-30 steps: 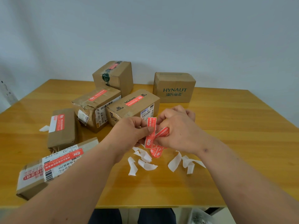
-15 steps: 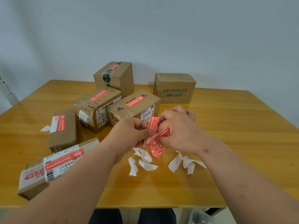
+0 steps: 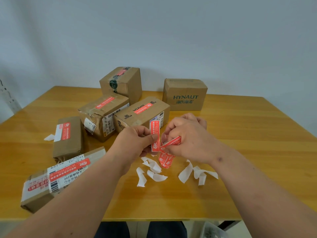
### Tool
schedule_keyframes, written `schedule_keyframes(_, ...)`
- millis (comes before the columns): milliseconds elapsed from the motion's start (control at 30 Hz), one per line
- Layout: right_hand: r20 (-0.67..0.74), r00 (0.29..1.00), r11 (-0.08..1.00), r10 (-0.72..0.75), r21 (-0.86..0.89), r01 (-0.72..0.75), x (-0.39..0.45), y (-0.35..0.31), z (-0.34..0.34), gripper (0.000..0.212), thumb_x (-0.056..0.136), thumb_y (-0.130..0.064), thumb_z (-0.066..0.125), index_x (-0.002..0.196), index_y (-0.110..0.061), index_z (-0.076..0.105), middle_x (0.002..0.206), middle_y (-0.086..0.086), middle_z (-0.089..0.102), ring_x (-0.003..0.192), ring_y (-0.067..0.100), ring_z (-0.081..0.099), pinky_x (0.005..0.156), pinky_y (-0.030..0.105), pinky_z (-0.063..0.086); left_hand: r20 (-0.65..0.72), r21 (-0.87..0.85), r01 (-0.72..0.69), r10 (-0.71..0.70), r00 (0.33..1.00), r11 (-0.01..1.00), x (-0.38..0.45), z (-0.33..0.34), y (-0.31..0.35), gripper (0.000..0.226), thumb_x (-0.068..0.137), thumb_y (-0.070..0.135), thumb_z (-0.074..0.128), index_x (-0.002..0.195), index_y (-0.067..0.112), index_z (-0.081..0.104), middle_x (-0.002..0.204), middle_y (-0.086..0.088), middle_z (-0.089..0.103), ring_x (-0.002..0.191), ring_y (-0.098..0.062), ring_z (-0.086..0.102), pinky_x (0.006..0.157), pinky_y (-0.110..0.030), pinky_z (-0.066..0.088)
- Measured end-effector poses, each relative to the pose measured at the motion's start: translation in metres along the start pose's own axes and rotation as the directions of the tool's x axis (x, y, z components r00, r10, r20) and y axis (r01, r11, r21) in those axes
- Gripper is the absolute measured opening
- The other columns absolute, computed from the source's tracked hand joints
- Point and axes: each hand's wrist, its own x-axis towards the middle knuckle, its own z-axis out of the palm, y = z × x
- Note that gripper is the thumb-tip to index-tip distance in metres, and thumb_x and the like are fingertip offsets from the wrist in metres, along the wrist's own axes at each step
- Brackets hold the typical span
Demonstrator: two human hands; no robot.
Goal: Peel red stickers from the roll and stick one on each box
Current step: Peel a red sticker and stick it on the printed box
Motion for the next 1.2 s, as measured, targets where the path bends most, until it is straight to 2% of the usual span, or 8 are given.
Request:
schedule_keyframes(333, -0.01, 1.0, 0.999, 0.022, 0.043, -0.021, -0.003, -0.001, 0.0, 0.014, 0.07, -0.039, 0.079, 0.065, -0.039, 0.066, 0.1, -0.023, 0.057, 0.112, 0.004, 0.031, 0.096, 0.031, 0.013, -0.169, -0.148, 0.052, -0.077, 0.983, 0.988, 0.005, -0.006, -0.006, 0.006, 0.092, 0.022, 0.064, 0.093, 0.018, 0.069, 0.08, -0.005, 0.076, 0.07, -0.015, 0.072, 0.068, -0.031, 0.052)
schedule_keyframes(400, -0.021, 0.999, 0.999, 0.034, 0.016, -0.034, -0.002, -0.002, 0.0, 0.015, 0.068, -0.042, 0.079, 0.077, -0.036, 0.069, 0.102, -0.022, 0.053, 0.111, 0.005, 0.032, 0.097, 0.032, 0.013, -0.153, -0.15, 0.048, -0.071, 0.986, 0.987, 0.004, -0.008, -0.004, 0.006, 0.091, 0.023, 0.066, 0.092, 0.019, 0.069, 0.08, -0.004, 0.076, 0.069, -0.014, 0.071, 0.071, -0.033, 0.052)
schedule_keyframes(500, -0.036, 0.997, 0.997, 0.067, -0.025, -0.068, 0.0, -0.005, 0.0, 0.036, 0.068, -0.05, 0.076, 0.097, -0.038, 0.061, 0.109, -0.019, 0.044, 0.111, 0.008, 0.032, 0.098, 0.032, 0.017, -0.087, -0.139, 0.036, -0.048, 0.995, 0.99, 0.0, -0.008, 0.001, 0.006, 0.089, 0.021, 0.068, 0.091, 0.015, 0.07, 0.079, -0.006, 0.076, 0.064, -0.012, 0.07, 0.069, -0.031, 0.05)
schedule_keyframes(600, -0.086, 0.991, 0.995, 0.098, 0.043, -0.095, 0.001, -0.007, -0.002, 0.038, 0.073, -0.055, 0.069, 0.106, -0.04, 0.056, 0.113, -0.018, 0.042, 0.113, 0.007, 0.032, 0.096, 0.03, 0.018, -0.038, -0.118, 0.002, -0.006, 0.999, 0.993, -0.004, -0.009, 0.004, 0.008, 0.087, 0.018, 0.07, 0.091, 0.012, 0.07, 0.081, -0.011, 0.076, 0.062, -0.012, 0.068, 0.067, -0.03, 0.048)
schedule_keyframes(767, -0.109, 0.984, 0.98, 0.143, 0.153, -0.126, 0.005, -0.008, -0.004, 0.006, 0.085, -0.049, 0.061, 0.083, -0.043, 0.059, 0.105, -0.017, 0.048, 0.112, 0.008, 0.036, 0.098, 0.034, 0.022, 0.021, -0.118, -0.059, 0.062, 0.998, 0.991, -0.005, -0.011, 0.01, 0.012, 0.084, 0.018, 0.072, 0.094, 0.012, 0.068, 0.077, -0.009, 0.075, 0.065, -0.016, 0.069, 0.068, -0.031, 0.049)
schedule_keyframes(933, -0.005, 0.991, 0.953, 0.136, 0.273, -0.13, 0.006, -0.008, -0.006, 0.014, 0.086, -0.039, 0.064, 0.073, -0.035, 0.065, 0.1, -0.019, 0.053, 0.109, 0.008, 0.042, 0.1, 0.046, 0.035, 0.017, -0.131, -0.082, 0.085, 0.996, 0.988, -0.001, -0.012, 0.01, 0.019, 0.08, 0.022, 0.074, 0.094, 0.013, 0.063, 0.077, -0.01, 0.075, 0.069, -0.02, 0.07, 0.074, -0.038, 0.052)
schedule_keyframes(1067, 0.011, 0.987, 0.913, 0.16, 0.379, -0.152, 0.006, -0.011, -0.007, 0.013, 0.084, -0.038, 0.067, 0.075, -0.028, 0.069, 0.099, -0.018, 0.057, 0.104, 0.006, 0.051, 0.093, 0.043, 0.046, 0.0, -0.134, -0.108, 0.109, 0.994, 0.985, -0.003, -0.01, 0.01, 0.019, 0.081, 0.02, 0.074, 0.09, 0.012, 0.059, 0.074, -0.01, 0.074, 0.067, -0.02, 0.07, 0.082, -0.047, 0.053)
schedule_keyframes(1200, 0.0, 0.988, 0.903, 0.156, 0.404, -0.143, 0.005, -0.013, -0.007, 0.013, 0.082, -0.034, 0.068, 0.073, -0.025, 0.069, 0.097, -0.018, 0.058, 0.099, 0.003, 0.053, 0.092, 0.042, 0.048, -0.009, -0.133, -0.125, 0.125, 0.992, 0.983, -0.005, -0.008, 0.011, 0.02, 0.082, 0.019, 0.073, 0.085, 0.01, 0.056, 0.074, -0.014, 0.074, 0.065, -0.022, 0.071, 0.087, -0.053, 0.052)
